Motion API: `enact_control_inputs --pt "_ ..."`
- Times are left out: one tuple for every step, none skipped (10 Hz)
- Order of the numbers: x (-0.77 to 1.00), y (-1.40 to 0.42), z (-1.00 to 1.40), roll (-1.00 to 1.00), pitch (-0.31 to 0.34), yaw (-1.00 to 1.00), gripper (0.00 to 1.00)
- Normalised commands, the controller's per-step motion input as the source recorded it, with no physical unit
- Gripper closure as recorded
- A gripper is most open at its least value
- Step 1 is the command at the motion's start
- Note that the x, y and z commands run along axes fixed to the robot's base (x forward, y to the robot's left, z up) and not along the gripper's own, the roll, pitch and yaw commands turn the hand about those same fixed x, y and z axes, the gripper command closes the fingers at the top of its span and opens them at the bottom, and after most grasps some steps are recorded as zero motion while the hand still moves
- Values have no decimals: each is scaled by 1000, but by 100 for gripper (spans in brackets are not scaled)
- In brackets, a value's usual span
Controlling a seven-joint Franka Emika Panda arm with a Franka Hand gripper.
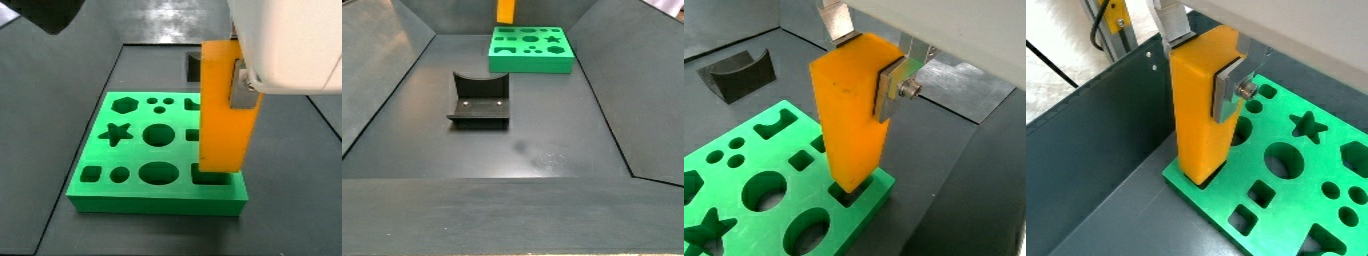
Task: Pick up the rectangle object. Move up. Move to above the board. Insert the rectangle object.
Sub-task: Insert the rectangle object.
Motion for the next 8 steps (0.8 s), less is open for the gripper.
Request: enact_control_inputs --pt "0 -51 0 0 0 0 100" --pt "0 0 -17 0 0 0 100" --pt "0 0 -129 21 0 0 100" --pt "0 0 -171 46 0 0 100" --pt "0 0 -163 40 0 0 100" --pt "0 0 -171 39 0 0 100" --pt "0 0 -169 27 0 0 100" --pt "0 0 -180 29 0 20 100"
